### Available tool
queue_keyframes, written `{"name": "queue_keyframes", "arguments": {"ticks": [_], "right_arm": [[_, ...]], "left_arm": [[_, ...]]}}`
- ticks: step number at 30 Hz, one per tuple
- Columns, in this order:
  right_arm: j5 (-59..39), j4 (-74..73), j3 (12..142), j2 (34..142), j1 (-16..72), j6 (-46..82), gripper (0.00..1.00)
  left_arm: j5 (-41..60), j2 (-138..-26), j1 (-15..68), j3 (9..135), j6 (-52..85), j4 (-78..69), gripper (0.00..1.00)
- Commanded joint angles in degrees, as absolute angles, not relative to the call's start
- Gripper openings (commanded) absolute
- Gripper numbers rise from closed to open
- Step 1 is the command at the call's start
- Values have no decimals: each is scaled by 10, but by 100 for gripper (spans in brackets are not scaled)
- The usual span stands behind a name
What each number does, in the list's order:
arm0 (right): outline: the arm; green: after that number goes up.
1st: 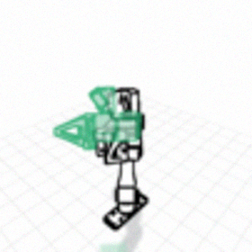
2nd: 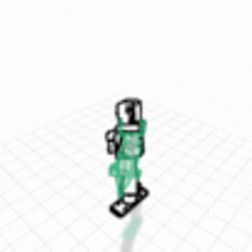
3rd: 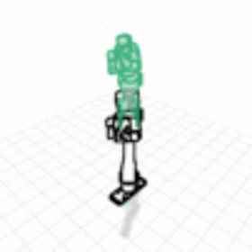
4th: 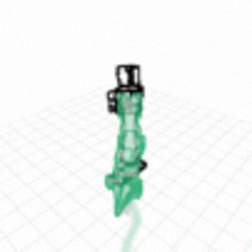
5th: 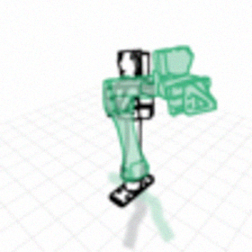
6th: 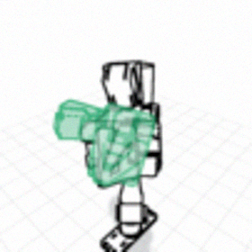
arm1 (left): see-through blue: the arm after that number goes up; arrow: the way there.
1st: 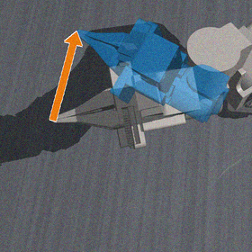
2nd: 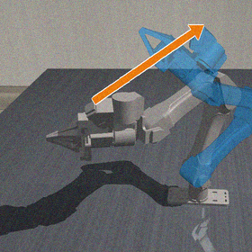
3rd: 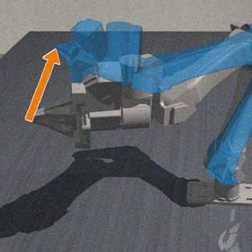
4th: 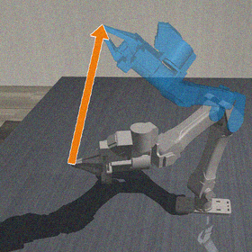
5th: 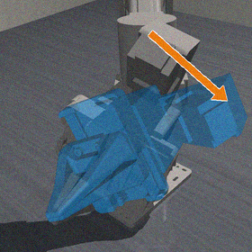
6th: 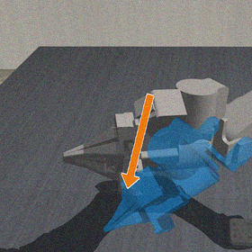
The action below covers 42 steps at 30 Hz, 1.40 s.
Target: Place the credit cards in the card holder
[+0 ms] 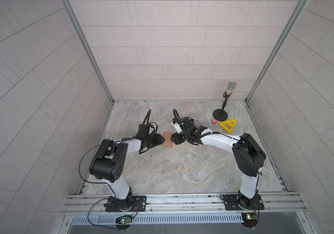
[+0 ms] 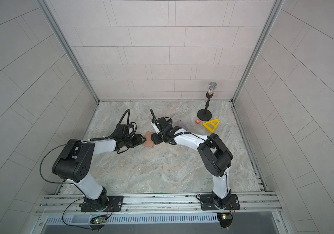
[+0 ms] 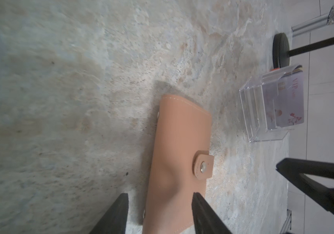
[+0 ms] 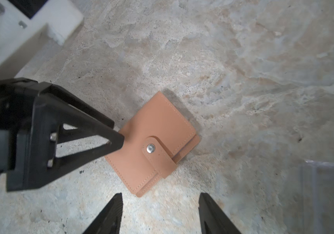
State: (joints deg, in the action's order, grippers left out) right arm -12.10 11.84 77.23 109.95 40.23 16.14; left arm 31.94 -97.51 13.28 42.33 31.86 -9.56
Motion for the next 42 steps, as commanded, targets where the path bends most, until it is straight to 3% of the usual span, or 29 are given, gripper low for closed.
{"name": "queue_keyframes", "arguments": {"ticks": [1,14,29,37,42], "right_arm": [[-134,133,808,1125,403,184,60],[-132,173,889,1216,396,203,50],[-119,208,929,1270,401,208,49],[-81,234,941,1285,414,193,49],[-43,286,967,1298,420,172,48]], "left_arm": [[329,-991,135,433,324,-110,51],[336,-995,137,424,330,-121,39],[356,-1006,143,426,328,-124,34],[364,-1004,148,430,331,-126,11],[360,-998,148,430,331,-123,4]]}}
